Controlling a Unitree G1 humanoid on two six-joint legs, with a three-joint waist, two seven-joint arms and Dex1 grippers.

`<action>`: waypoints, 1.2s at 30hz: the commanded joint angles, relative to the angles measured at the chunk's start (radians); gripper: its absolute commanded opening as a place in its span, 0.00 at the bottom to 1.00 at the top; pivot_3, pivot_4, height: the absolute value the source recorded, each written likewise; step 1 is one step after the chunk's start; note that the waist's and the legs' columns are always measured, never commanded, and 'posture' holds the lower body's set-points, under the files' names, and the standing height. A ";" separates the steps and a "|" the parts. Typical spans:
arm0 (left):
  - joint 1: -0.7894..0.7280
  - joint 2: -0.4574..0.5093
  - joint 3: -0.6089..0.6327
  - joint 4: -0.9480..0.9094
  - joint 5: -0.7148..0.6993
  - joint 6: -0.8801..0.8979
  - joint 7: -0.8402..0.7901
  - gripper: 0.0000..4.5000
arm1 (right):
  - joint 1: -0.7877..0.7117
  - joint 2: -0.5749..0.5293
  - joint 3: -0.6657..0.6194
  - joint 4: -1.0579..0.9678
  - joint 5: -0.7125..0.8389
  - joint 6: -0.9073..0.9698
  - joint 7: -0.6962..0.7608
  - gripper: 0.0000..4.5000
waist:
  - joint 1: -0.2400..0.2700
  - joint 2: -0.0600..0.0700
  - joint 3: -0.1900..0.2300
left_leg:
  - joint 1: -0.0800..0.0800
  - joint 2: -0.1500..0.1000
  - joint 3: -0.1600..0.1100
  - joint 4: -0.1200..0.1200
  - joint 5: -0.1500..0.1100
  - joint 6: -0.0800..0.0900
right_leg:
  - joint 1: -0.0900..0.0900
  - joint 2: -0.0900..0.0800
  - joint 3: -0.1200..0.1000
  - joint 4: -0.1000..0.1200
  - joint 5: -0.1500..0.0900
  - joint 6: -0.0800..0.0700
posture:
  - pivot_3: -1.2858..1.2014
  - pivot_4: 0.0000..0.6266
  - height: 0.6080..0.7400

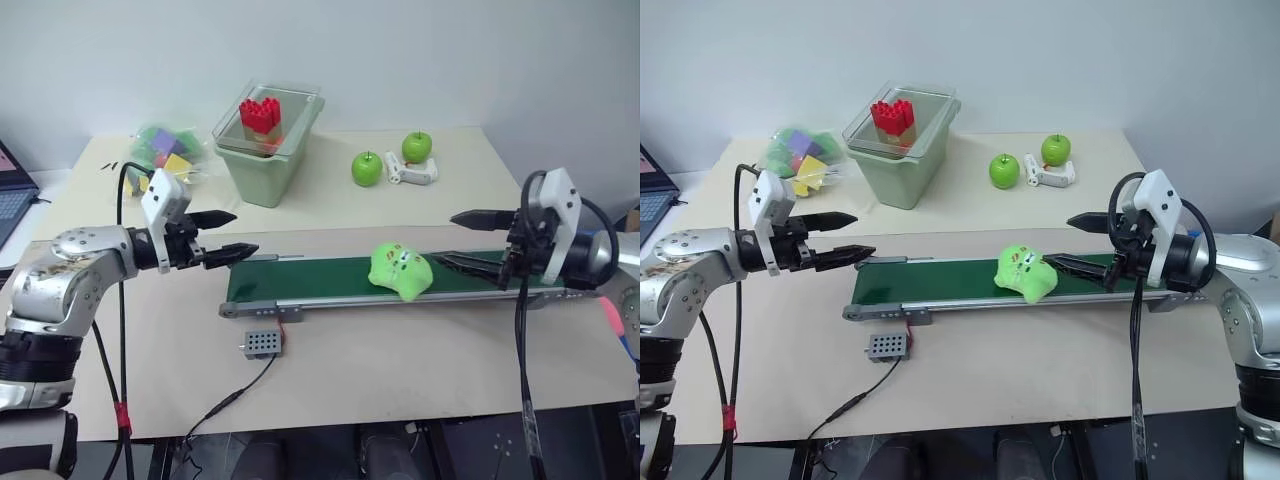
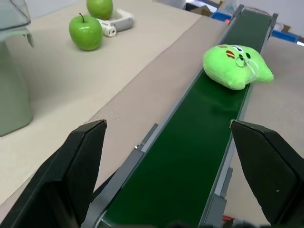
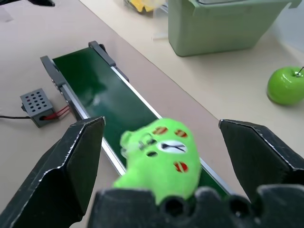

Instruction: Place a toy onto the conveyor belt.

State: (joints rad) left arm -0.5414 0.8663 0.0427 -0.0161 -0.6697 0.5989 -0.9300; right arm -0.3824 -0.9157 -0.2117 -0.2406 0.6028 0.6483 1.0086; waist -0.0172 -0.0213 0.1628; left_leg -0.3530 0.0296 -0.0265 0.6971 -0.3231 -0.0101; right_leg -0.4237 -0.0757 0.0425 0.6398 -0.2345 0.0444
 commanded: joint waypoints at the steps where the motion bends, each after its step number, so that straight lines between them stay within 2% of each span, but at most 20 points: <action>1: -0.039 -0.040 0.042 -0.036 0.002 0.015 0.045 0.99 | -0.003 -0.005 -0.049 -0.042 0.023 0.012 -0.028 1.00 | 0.002 0.000 0.000 | 0.000 0.000 0.000 0.000 0.000 0.000 | 0.000 0.000 0.000 0.000 0.000 0.000 | 0.52 0.24 1.00; 7: -0.076 -0.098 0.047 -0.031 0.018 0.030 0.087 0.99 | 0.003 -0.005 -0.056 -0.049 0.030 0.020 -0.052 1.00 | 0.003 0.000 0.000 | 0.000 0.000 0.000 0.000 0.000 0.000 | 0.000 0.000 0.000 0.000 0.000 0.000 | 0.52 0.24 1.00; 20: -0.106 -0.090 0.047 -0.064 0.010 0.093 0.052 0.99 | 0.004 -0.007 -0.055 -0.046 0.024 0.013 -0.065 1.00 | 0.002 0.000 0.000 | 0.000 0.000 0.000 0.000 0.000 0.000 | 0.000 0.000 0.000 0.000 0.000 0.000 | 0.52 0.24 1.00; 36: -0.120 -0.109 0.045 -0.039 0.059 0.082 0.029 0.99 | -0.003 -0.015 -0.054 -0.035 0.011 0.002 -0.068 1.00 | 0.002 0.000 0.000 | 0.000 0.000 0.000 0.000 0.000 0.000 | 0.000 0.000 0.000 0.000 0.000 0.000 | 0.52 0.24 1.00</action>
State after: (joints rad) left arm -0.6320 0.7568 0.0592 -0.0412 -0.6139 0.6965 -0.8956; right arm -0.3711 -0.9145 -0.2245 -0.2651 0.6105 0.6665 0.9417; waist -0.0149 -0.0214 0.1629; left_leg -0.3534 0.0295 -0.0267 0.6972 -0.3229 -0.0105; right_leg -0.4239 -0.0758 0.0426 0.6395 -0.2345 0.0444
